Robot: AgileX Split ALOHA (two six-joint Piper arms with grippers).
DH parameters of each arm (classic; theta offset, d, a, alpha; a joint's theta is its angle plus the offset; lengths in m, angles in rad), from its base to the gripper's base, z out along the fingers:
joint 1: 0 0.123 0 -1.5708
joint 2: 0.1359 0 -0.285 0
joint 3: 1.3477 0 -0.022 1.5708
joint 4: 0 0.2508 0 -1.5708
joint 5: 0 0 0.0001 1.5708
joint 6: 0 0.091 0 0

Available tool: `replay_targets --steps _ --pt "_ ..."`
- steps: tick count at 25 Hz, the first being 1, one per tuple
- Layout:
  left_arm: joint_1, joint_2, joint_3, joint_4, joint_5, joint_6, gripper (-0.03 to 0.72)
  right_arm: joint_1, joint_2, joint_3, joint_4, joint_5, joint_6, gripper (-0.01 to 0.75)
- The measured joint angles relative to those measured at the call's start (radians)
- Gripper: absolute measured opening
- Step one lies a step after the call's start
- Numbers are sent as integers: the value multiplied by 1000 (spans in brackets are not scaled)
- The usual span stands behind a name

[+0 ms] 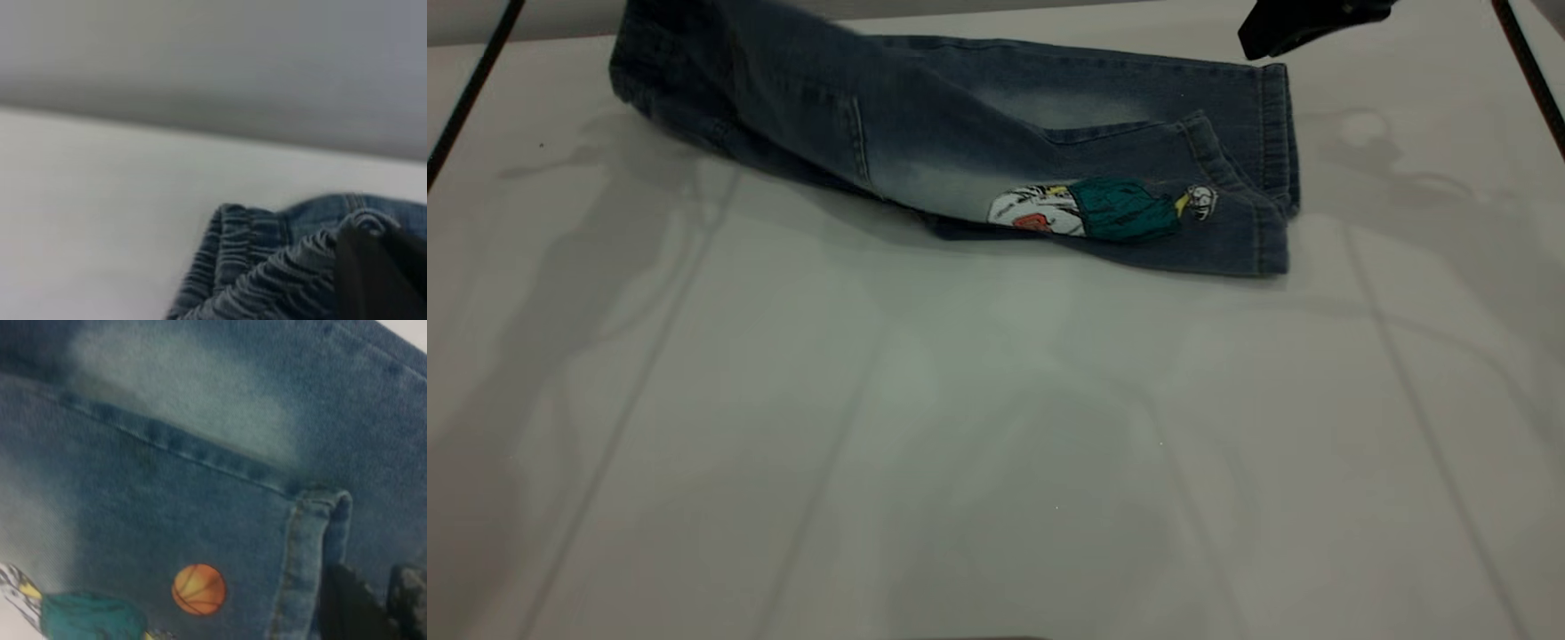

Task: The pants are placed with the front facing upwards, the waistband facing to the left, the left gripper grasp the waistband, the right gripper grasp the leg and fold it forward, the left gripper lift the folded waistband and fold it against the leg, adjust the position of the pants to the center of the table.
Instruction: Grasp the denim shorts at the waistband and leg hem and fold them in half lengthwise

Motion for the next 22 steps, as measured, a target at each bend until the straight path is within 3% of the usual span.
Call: replay_targets --steps 7,16,19,22 --pt "0 67 0 183 -99 3 70 0 0 0 6 10 0 181" --pt "0 125 -50 233 -127 46 318 0 0 0 27 82 0 265" --pt "0 125 -132 219 -45 48 356 0 0 0 31 108 0 266" --pt "1 125 -247 218 154 51 365 0 0 0 32 145 0 266"
